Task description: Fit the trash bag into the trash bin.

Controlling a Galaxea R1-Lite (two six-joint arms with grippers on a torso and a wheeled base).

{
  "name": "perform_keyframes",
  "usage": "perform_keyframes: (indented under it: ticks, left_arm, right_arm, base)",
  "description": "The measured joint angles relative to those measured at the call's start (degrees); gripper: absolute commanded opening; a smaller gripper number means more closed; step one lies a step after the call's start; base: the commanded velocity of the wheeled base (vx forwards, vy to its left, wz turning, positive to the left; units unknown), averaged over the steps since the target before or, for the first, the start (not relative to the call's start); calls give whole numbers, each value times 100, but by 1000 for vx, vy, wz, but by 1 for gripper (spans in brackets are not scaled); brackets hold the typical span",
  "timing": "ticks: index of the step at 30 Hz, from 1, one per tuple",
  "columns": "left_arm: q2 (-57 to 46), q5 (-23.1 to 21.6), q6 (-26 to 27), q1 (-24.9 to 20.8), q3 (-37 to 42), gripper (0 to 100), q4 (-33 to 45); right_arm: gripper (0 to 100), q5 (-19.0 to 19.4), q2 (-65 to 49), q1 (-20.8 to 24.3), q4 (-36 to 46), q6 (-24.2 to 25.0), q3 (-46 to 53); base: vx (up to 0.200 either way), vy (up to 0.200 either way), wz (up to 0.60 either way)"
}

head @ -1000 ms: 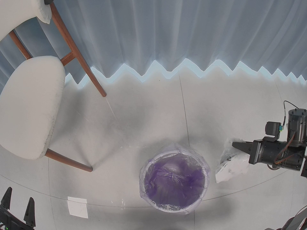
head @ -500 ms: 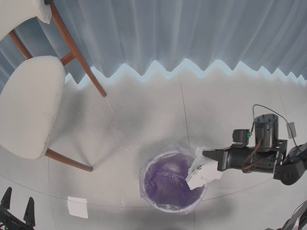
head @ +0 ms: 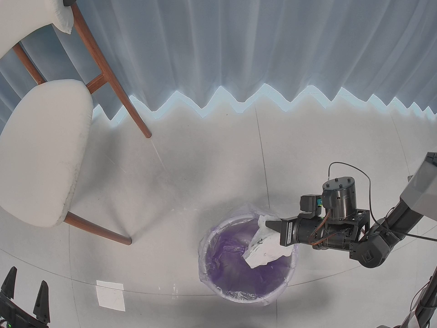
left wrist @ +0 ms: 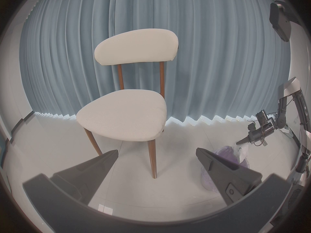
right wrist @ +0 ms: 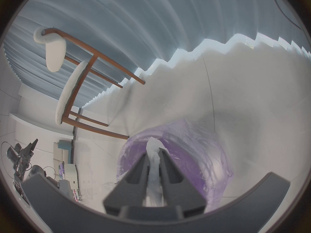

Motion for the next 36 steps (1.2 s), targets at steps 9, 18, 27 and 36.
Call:
perform_keyframes:
  ticks: [9,18,27,36]
  left_arm:
    - [2,0,-2,0,0,100,-5]
    - [4,4,-46,0,0,100,-6]
    - [4,6,-54,5,0,100,-5]
    - [6,-199,79,5,0,100,6]
  right_arm:
    - [100,-105,-62,0,-427,273,-9]
    - [100,-402,-1460,-477,-285,655,324]
    - [100,-567,-3825,-1666,1090,471,724]
    - [100,-660,-6383,-2224,2315,-474,1563]
  base:
    - [0,0,0]
    - [0,0,0]
    - [0,0,0]
    - [0,0,0]
